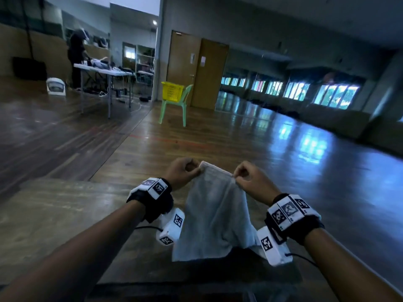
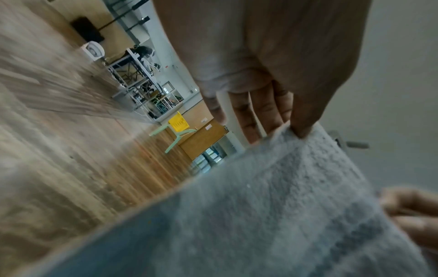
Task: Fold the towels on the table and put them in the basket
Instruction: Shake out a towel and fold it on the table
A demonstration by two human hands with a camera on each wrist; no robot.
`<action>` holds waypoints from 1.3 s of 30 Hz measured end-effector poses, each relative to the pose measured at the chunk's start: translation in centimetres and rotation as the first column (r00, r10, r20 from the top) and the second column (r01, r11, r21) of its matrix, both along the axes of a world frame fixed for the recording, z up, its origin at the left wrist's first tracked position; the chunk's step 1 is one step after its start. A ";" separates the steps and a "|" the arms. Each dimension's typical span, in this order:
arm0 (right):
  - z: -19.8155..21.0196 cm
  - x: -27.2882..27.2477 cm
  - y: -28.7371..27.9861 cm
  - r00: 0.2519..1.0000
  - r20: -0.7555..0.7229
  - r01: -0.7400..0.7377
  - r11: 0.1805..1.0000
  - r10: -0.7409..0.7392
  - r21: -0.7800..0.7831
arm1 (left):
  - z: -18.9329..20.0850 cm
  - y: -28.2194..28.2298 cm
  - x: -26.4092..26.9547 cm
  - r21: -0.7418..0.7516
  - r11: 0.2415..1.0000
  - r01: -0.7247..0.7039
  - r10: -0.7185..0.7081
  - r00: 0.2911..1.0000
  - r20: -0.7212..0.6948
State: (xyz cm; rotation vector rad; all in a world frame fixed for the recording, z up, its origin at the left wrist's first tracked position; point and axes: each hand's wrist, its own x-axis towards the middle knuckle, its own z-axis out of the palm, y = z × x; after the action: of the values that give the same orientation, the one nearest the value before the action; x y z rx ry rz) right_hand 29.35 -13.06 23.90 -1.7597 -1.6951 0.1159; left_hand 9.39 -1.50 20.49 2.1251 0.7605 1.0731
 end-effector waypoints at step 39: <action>3.8 1.9 -2.7 0.998 -0.036 0.062 0.983 -0.056 0.175 | -3.7 0.4 -5.8 0.063 0.998 -0.006 0.033 0.897 -0.441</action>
State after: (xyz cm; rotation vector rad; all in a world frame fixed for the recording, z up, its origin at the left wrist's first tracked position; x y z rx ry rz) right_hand 31.23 -15.77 27.70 -1.6663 -1.5792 -0.0325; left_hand 3.59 -1.09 16.76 2.4547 0.9674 0.6259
